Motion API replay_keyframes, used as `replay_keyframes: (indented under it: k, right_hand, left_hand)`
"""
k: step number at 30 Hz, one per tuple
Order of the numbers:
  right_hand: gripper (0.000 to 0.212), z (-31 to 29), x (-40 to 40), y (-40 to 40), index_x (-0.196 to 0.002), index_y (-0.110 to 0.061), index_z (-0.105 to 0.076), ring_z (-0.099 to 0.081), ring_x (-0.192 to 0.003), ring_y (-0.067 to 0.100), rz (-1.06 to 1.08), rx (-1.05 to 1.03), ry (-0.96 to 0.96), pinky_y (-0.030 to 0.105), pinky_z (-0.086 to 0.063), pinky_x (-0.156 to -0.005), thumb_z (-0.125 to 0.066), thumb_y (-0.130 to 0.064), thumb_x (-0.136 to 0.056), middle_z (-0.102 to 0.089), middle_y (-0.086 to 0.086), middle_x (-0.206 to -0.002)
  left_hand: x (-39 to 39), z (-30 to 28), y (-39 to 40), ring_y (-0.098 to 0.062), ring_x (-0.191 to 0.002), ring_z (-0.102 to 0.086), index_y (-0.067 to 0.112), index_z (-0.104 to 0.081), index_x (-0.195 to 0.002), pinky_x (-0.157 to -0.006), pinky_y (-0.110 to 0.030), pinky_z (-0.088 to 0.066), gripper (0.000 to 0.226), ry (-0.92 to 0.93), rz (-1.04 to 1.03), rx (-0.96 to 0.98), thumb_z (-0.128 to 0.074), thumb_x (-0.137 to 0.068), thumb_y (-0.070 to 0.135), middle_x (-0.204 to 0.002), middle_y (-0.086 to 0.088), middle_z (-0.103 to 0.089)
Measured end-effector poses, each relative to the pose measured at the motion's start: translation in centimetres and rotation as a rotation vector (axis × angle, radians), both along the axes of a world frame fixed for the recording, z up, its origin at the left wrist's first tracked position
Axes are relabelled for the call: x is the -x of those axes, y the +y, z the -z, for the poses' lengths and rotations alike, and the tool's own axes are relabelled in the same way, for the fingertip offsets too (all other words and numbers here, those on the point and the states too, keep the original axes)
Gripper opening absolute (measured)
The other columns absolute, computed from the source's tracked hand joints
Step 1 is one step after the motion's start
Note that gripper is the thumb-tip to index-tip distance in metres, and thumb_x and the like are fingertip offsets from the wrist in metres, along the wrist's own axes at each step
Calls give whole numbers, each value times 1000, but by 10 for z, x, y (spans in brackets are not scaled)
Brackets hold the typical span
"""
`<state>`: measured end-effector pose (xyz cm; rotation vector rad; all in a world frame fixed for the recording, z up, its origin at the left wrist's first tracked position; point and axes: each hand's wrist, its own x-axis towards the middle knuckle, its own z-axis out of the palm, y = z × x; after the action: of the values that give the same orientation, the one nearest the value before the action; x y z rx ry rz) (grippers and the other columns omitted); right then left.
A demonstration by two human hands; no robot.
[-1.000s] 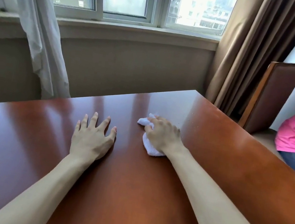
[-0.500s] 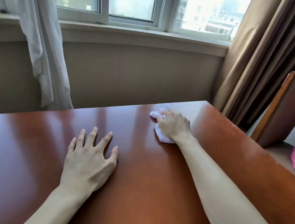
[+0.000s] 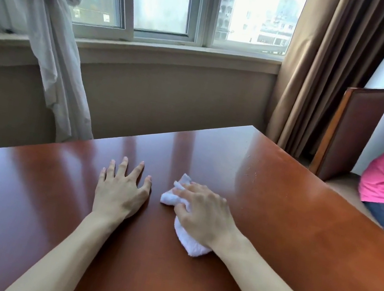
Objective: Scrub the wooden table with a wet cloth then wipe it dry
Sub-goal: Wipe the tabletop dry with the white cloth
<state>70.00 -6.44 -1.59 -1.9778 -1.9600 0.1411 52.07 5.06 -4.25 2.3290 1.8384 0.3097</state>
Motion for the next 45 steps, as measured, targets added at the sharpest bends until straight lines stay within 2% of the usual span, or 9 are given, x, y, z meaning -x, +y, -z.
replay_keyframes:
  k: [6,13,16,21,27,30,34,40,45]
  right_hand:
    - [40,0,-13,146,-132,-43,-63,-52,-134,22,29,44,41,42,-42,-101,-43,-44,-98,-51,-15,-151]
    - [39,1,-140,270,-118,-36,-68,-58,-119,31,370,91,-23,38,-37,-84,-38,-41,-94,-64,-4,-131]
    - [31,1,-129,249,-105,-40,-65,-59,-112,31,340,69,-22,39,-40,-84,-37,-42,-93,-60,-6,-121]
    - [36,-3,-77,134,-126,-53,-59,-52,-131,20,142,86,-27,42,-43,-100,-38,-41,-100,-45,-20,-153]
    - [50,9,-15,0,-140,-45,-53,-39,-142,5,-34,35,-22,39,-46,-105,-38,-42,-92,-39,-29,-155]
    - [46,0,-10,-3,-141,-48,-52,-37,-143,3,-54,39,-14,37,-44,-103,-44,-37,-97,-37,-30,-156]
    - [45,-2,-29,66,-142,-47,-52,-43,-141,12,-11,75,12,40,-41,-105,-43,-39,-99,-39,-24,-157]
    - [43,10,-71,261,-117,-20,-71,-62,-109,36,384,6,-25,39,-39,-78,-39,-41,-98,-63,8,-122]
    - [48,-3,-49,284,-129,-44,-62,-53,-129,23,-68,70,-115,40,-42,-96,-30,-42,-94,-57,-8,-142]
  left_hand:
    - [0,4,3,-28,-155,-3,46,-13,-158,-126,-44,-4,63,32,6,-24,-18,-98,62,-169,-1,-9]
    - [-1,6,7,-23,-155,0,49,-10,-157,-126,-40,-2,73,34,-26,-49,-6,-86,66,-168,4,-7]
    - [-2,5,4,-24,-155,1,49,-10,-157,-126,-42,-2,71,26,-29,-35,-6,-88,65,-169,3,-7]
    - [-3,3,4,-31,-155,-1,43,-13,-159,-125,-47,-3,62,51,-8,7,-19,-100,59,-169,-4,-7]
    - [-28,-24,6,-38,-154,2,12,-13,-161,-124,-55,-1,63,230,72,37,-19,-106,41,-169,-12,-2]
    - [-36,-23,9,-32,-155,2,20,-18,-161,-125,-51,0,65,129,154,8,-26,-104,49,-169,-8,-6]
    - [-38,-1,6,-26,-155,-3,27,-21,-160,-125,-47,0,62,-13,127,1,-26,-103,51,-169,-5,-12]
    - [-38,3,10,-19,-155,-1,33,-18,-160,-126,-41,1,71,-20,99,-38,-15,-93,58,-169,4,-10]
    - [-39,3,12,-16,-155,5,34,-13,-161,-126,-38,4,76,-9,103,-51,-5,-89,60,-169,6,-4]
